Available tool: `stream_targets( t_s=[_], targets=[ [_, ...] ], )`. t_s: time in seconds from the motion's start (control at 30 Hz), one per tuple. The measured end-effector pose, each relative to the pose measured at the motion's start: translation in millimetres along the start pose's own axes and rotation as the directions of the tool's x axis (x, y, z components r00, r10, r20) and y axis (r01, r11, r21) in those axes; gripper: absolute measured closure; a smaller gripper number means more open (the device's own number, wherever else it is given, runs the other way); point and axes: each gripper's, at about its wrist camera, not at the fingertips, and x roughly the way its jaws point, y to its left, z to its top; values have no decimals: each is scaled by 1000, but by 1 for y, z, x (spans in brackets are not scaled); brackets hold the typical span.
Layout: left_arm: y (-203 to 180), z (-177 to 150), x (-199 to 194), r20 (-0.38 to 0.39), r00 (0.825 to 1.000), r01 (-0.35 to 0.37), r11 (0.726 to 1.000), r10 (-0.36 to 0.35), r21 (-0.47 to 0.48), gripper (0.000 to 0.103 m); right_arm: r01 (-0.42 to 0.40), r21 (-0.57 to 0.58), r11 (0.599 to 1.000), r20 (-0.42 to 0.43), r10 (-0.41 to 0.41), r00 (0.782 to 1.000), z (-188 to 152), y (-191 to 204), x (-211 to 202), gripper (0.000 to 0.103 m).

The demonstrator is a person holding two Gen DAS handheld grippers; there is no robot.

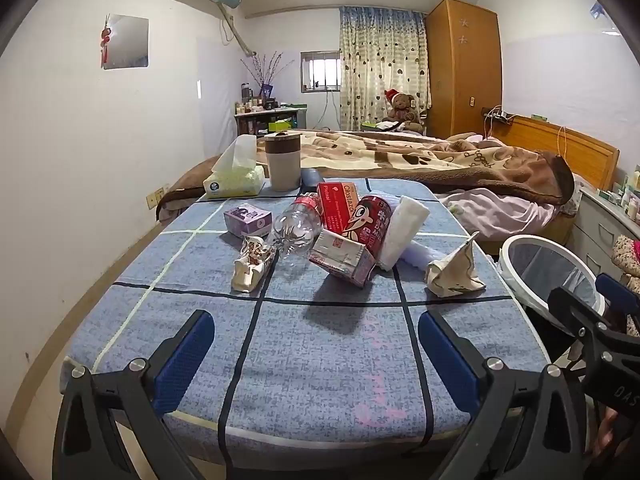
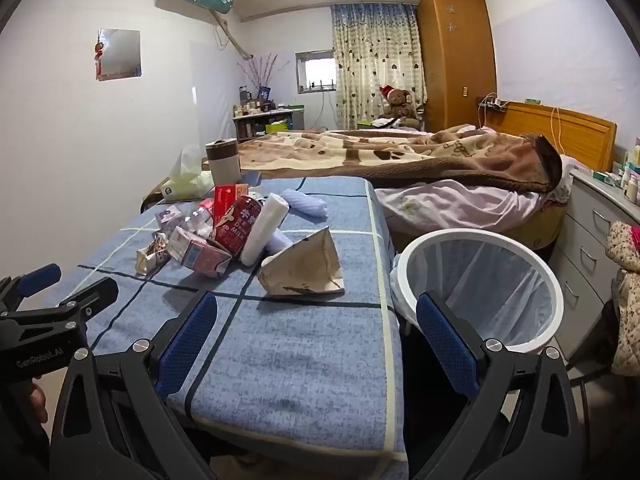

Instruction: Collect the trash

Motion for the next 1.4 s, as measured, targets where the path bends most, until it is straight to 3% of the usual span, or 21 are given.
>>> stream_targets(
  t_s=[1.4],
  targets=[
    [2, 5, 1, 11, 1000, -4, 1000, 4, -11, 0, 5, -8, 1000, 1, -5, 1000, 2, 6, 2, 1]
  ],
)
